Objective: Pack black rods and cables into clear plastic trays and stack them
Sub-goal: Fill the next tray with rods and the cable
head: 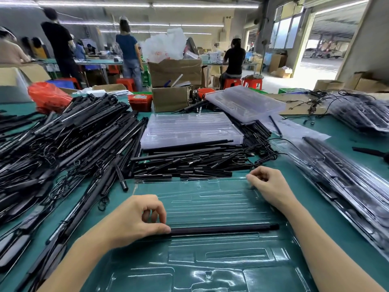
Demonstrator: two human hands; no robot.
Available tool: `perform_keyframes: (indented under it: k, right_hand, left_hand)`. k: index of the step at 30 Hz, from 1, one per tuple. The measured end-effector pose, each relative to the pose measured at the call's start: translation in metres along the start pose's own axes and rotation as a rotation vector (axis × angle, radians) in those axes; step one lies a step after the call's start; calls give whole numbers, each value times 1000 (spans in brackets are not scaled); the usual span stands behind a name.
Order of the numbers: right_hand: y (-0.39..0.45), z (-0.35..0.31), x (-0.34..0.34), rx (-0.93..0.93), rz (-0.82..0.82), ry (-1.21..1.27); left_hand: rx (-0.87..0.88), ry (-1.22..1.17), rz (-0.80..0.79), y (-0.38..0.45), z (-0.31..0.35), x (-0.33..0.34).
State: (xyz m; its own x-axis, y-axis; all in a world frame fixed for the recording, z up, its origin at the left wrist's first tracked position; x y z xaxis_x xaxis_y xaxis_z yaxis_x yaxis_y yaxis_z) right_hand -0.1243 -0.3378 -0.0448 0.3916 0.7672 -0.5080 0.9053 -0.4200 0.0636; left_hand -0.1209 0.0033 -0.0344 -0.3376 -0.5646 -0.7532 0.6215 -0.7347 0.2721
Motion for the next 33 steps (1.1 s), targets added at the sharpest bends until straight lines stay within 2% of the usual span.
perform_keyframes:
  k: [6, 11, 13, 17, 21, 24, 30, 33]
  right_hand:
    - [1, 0, 2, 6, -9, -26]
    - [2, -2, 6, 7, -18, -18]
    - [3, -3, 8, 6, -20, 2]
    - [4, 0, 6, 33, -60, 154]
    - [4, 5, -1, 44, -85, 264]
    - [5, 8, -5, 40, -50, 263]
    - [7, 8, -3, 13, 29, 140]
    - [6, 6, -3, 6, 42, 114]
  left_hand:
    - [-15, 48, -70, 4, 3, 2]
    - [-135, 235, -275, 21, 4, -1]
    - [-154, 279, -236, 39, 0, -9]
    - [-239, 389, -13, 75, -26, -25]
    - [-297, 552, 6, 89, -54, -21]
    - [-342, 563, 30, 89, -64, -25]
    - [-213, 626, 27, 86, -47, -22]
    - [-60, 538, 199, 83, -10, -28]
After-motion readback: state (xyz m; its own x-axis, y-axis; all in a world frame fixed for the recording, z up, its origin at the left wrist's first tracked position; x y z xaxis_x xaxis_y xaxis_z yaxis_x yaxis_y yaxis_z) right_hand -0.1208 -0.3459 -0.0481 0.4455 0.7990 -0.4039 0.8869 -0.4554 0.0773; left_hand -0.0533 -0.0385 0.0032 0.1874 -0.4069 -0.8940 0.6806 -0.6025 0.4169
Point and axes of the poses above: each hand's wrist, its own y-axis towards the middle knuckle, its own x-axis out of the palm, z = x × y, the point moved 9 cm from there along y, towards the middle knuckle, and after that the axes turned 11 degrees about x, right-handed, at the moved point
